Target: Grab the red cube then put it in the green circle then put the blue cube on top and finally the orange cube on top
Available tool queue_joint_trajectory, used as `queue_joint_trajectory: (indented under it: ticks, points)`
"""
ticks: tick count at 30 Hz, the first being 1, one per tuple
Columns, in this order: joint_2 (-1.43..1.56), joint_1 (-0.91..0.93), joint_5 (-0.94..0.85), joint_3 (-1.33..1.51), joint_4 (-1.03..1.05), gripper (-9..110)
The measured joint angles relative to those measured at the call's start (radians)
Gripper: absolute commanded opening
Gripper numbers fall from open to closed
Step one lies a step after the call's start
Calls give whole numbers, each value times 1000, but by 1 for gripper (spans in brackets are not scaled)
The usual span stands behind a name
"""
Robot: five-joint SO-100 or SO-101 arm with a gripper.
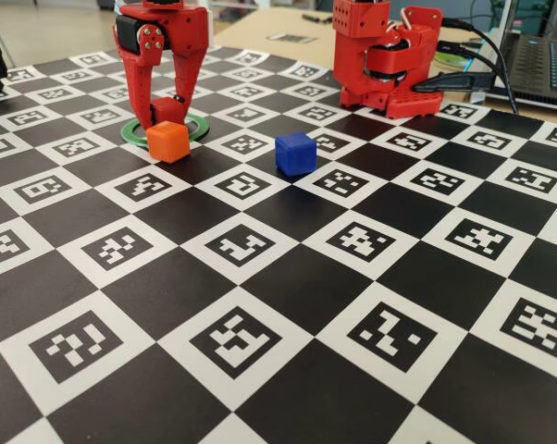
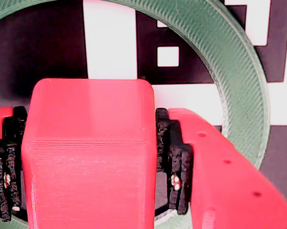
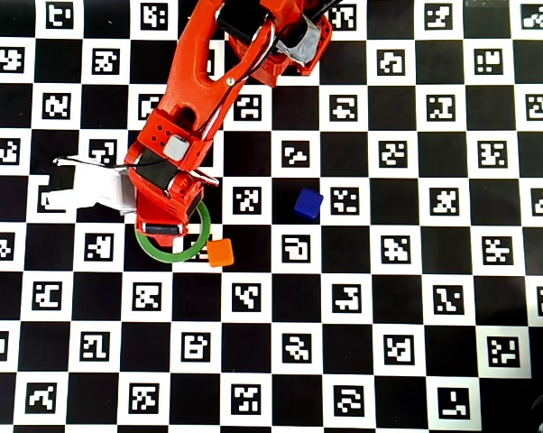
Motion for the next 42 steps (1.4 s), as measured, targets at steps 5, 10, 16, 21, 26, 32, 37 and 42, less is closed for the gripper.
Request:
queue_joint_trajectory:
  ticks: [5,10,16,21,26,32,37,42]
  points:
    - [-8,0,2,-2,0,10]
    - [-8,0,2,-2,0,19]
    - [-9,0,2,-2,0,25]
    - [-9,0,8,-2,0,31]
    - [-9,0,28,-2,0,37]
    - [-9,0,49,-81,86,40]
    - [-9,0,58,-256,264,40]
    - [-8,0,57,-457,482,40]
